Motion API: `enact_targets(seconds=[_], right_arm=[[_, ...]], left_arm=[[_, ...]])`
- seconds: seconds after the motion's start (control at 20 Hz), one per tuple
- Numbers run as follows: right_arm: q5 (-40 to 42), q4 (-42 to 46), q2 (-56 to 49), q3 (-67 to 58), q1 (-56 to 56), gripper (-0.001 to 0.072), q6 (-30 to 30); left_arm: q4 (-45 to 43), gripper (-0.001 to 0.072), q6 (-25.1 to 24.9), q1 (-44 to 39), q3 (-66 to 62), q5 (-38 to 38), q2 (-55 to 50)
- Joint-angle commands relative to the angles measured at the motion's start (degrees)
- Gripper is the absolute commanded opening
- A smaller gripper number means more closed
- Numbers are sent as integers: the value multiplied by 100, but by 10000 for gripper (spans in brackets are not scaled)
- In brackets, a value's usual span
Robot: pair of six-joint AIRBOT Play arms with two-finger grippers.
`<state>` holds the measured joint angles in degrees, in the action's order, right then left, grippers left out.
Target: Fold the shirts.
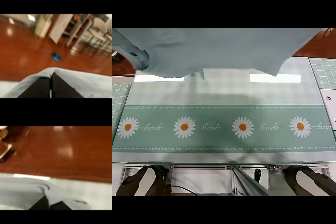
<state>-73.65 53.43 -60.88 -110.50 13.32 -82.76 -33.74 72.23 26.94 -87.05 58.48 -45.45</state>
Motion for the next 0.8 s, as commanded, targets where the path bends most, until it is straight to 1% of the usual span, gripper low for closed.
enact_targets(seconds=[0.0, 0.05, 0.2, 0.35, 0.45, 0.5, 0.55, 0.65, 0.75], right_arm=[[-177, 555, 887, -573, -11, 25, -57], [-264, 706, 1165, -573, -11, 25, -55], [-651, 1113, 1759, -573, -11, 25, -66], [-1198, 1508, 2081, -566, -11, 25, -247], [-1316, 1690, 2194, -424, -11, 25, -356], [-1379, 1727, 2214, -286, -11, 25, -382], [-1453, 1685, 2212, -79, -11, 25, -428], [-1449, 1436, 2212, 610, -11, 25, -450], [-1307, 1021, 2212, 1532, -11, 25, -372]], left_arm=[[-1187, 19, 227, 70, -649, 7, 846], [-1711, 19, 474, 68, -649, 57, 1139], [-2931, 20, 798, -109, -649, 39, 1921], [-3530, 19, 868, -619, -649, 46, 2341], [-3950, 19, 872, -887, -632, 70, 2367], [-4157, 19, 1012, -935, -584, 103, 2341], [-4238, 19, 1174, -944, -474, 162, 2302], [-4103, 19, 1209, -935, -28, 330, 2201], [-3926, 19, 1207, -933, 688, 345, 2057]])
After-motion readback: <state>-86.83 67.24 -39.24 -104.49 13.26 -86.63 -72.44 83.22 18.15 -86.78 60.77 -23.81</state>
